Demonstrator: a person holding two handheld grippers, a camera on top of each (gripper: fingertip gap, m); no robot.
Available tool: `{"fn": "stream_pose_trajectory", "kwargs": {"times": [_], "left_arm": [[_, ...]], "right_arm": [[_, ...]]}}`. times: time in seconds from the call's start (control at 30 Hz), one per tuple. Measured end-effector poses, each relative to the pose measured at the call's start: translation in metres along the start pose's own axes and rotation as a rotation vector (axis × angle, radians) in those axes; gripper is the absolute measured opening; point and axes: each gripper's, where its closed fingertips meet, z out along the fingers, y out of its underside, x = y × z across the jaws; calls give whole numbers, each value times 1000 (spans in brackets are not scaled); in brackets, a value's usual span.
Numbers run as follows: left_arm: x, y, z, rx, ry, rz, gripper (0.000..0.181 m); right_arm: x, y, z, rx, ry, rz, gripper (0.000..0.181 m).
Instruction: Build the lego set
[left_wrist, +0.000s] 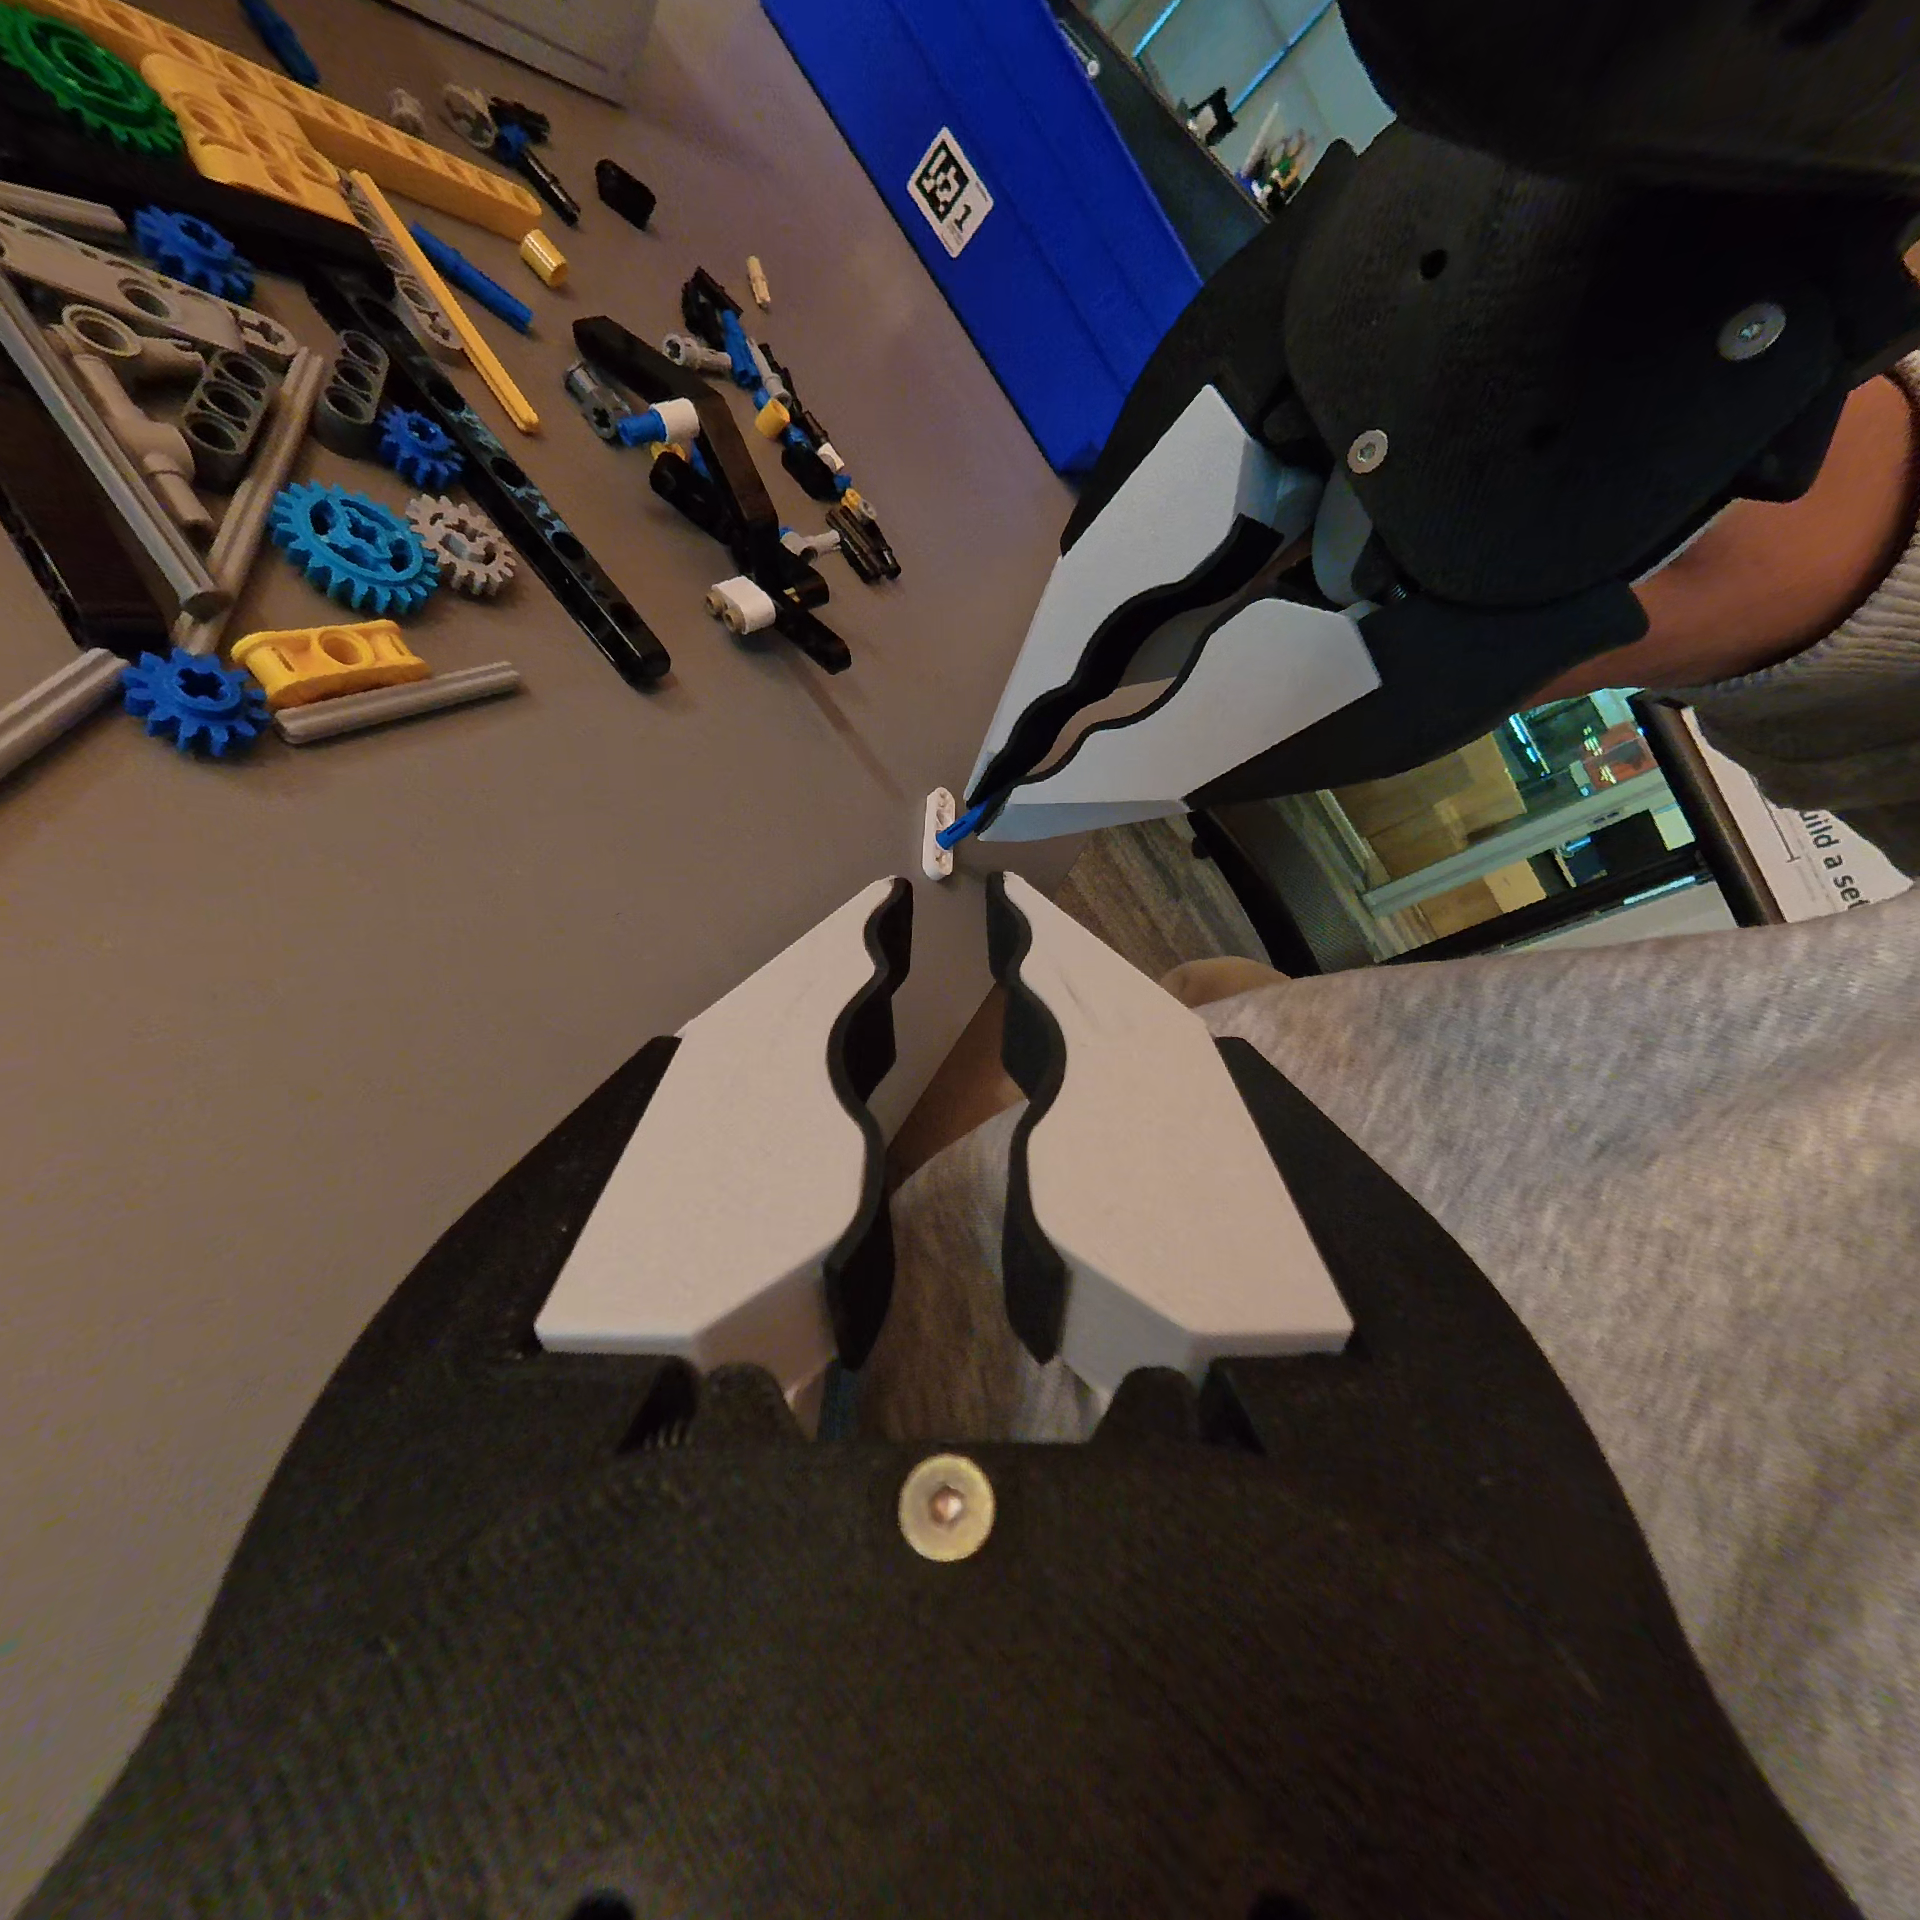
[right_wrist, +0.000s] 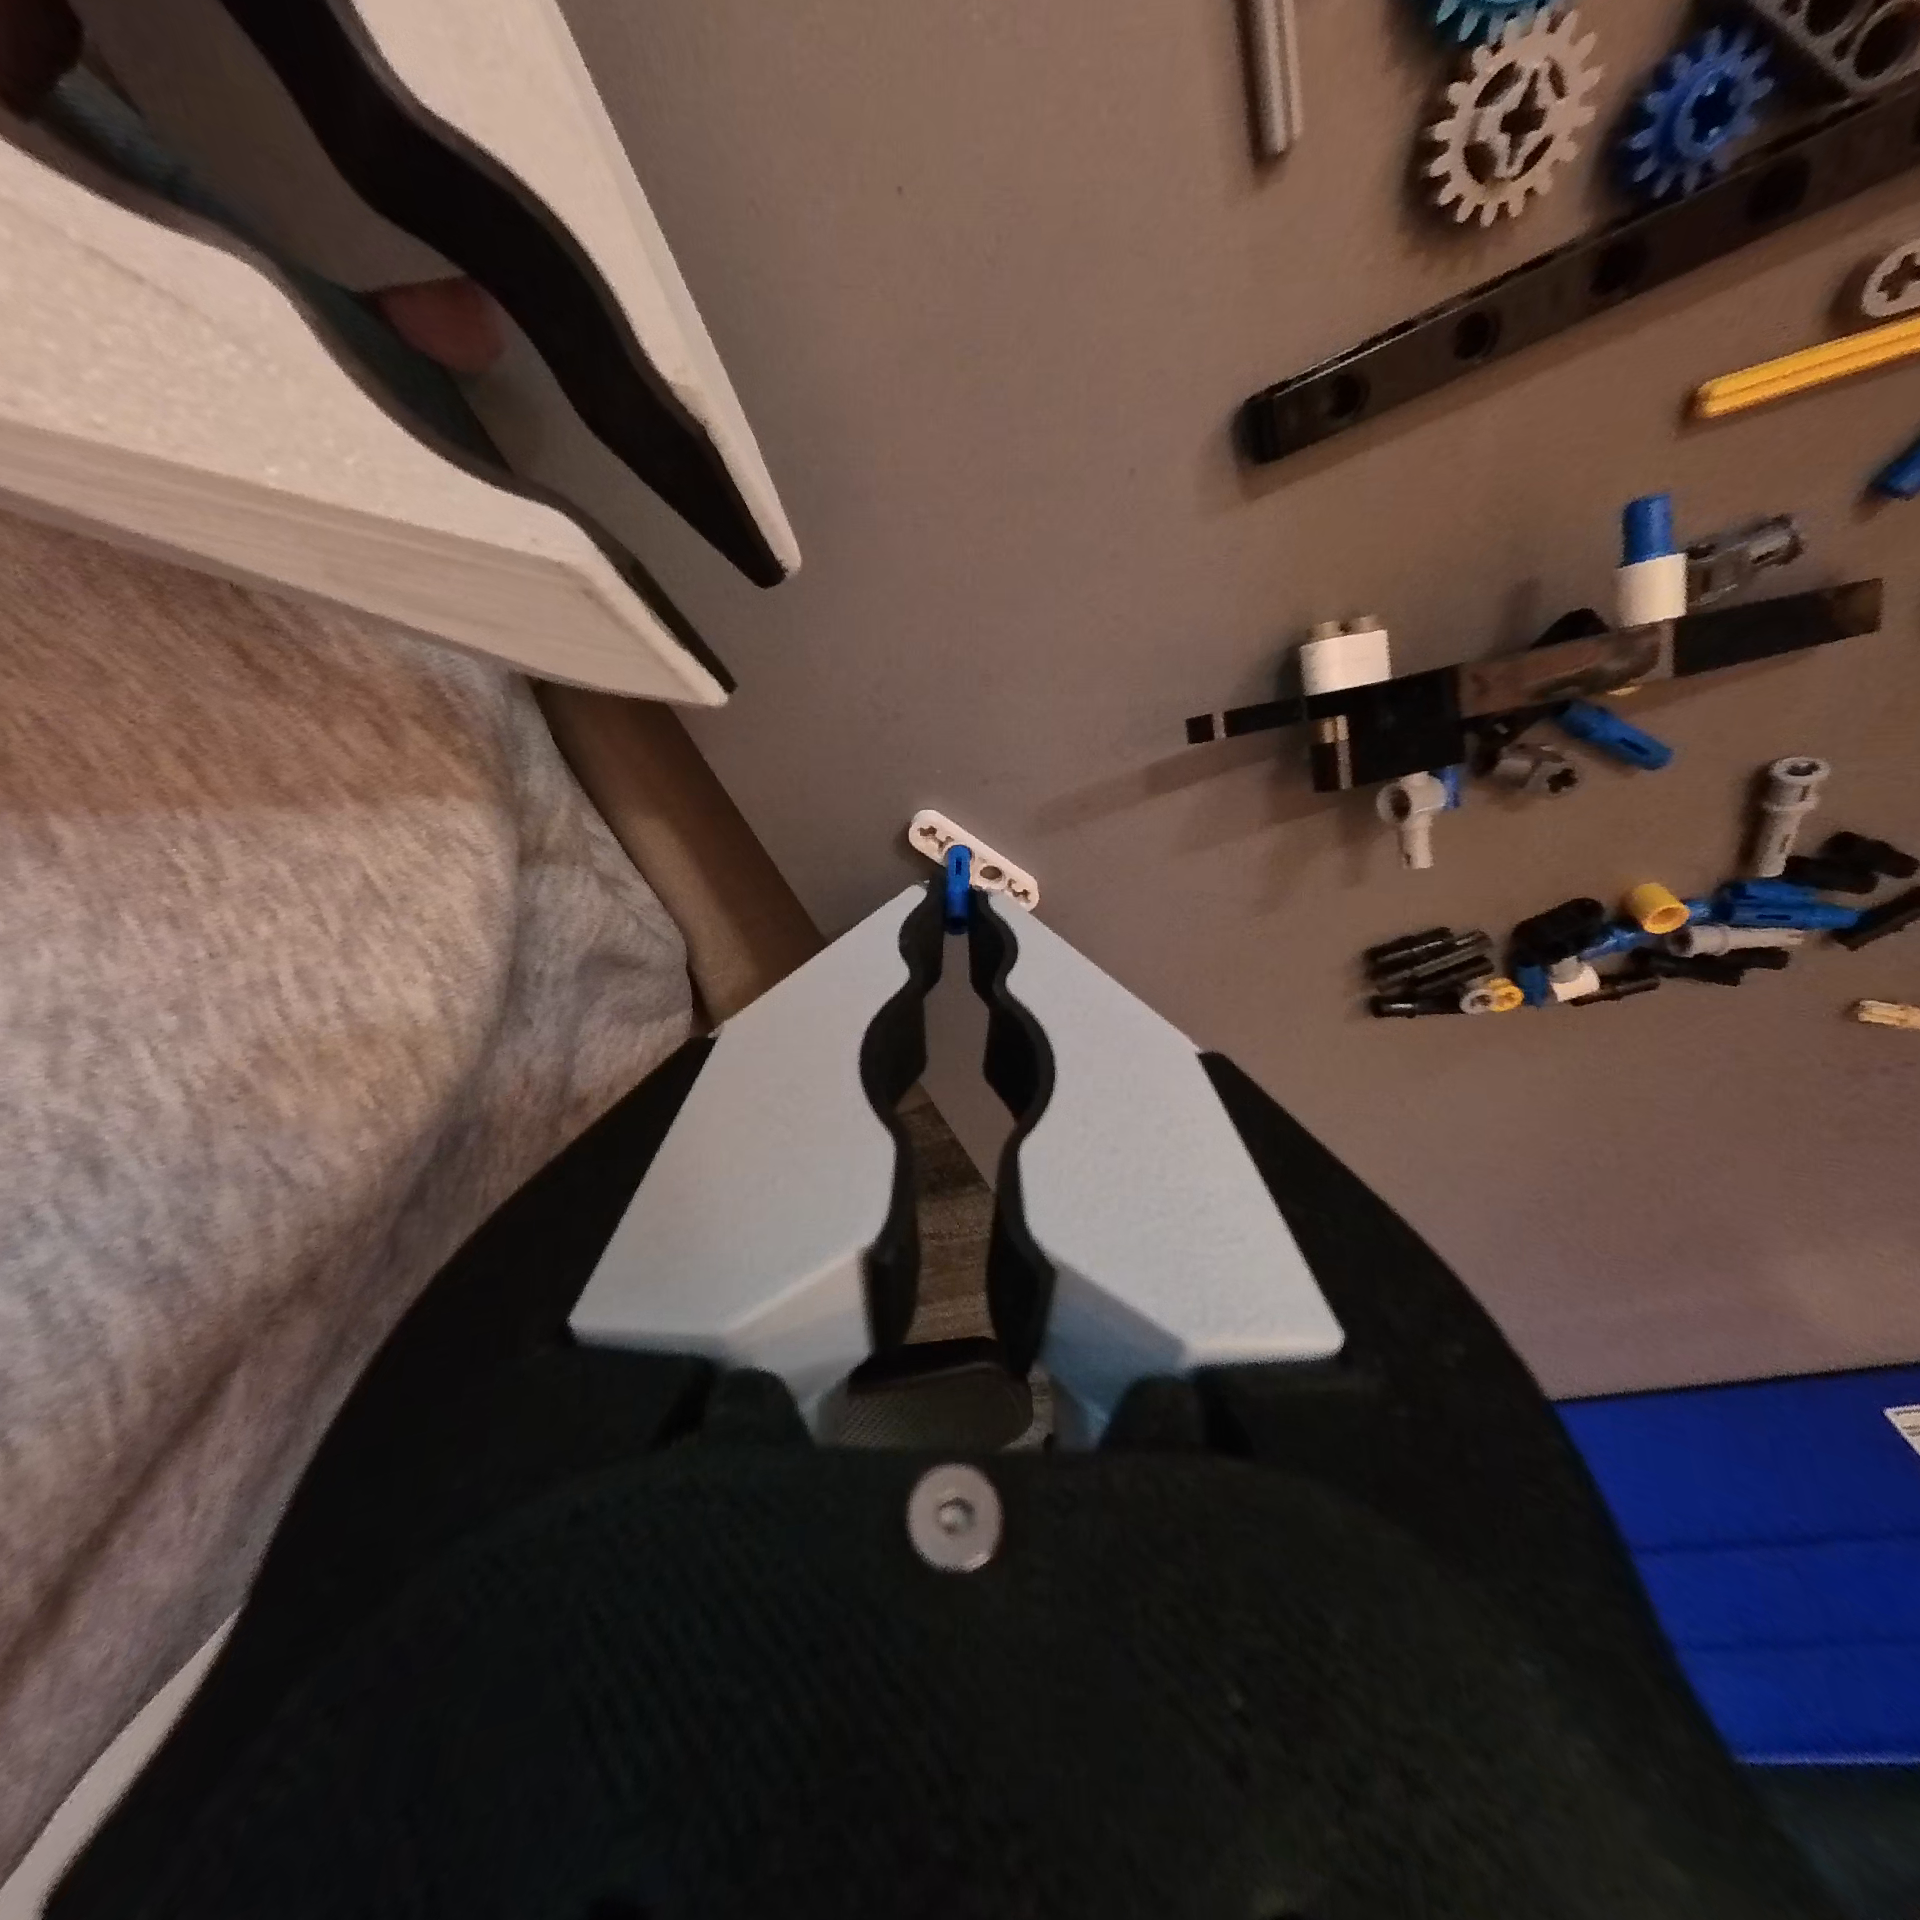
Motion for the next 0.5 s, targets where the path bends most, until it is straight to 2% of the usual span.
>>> {"fn": "stream_pose_trajectory", "kwargs": {"times": [0.5], "left_arm": [[0, 1, 1, -4, -6, 4, 13]], "right_arm": [[1, 1, 2, 12, -8, 13, 2]]}}
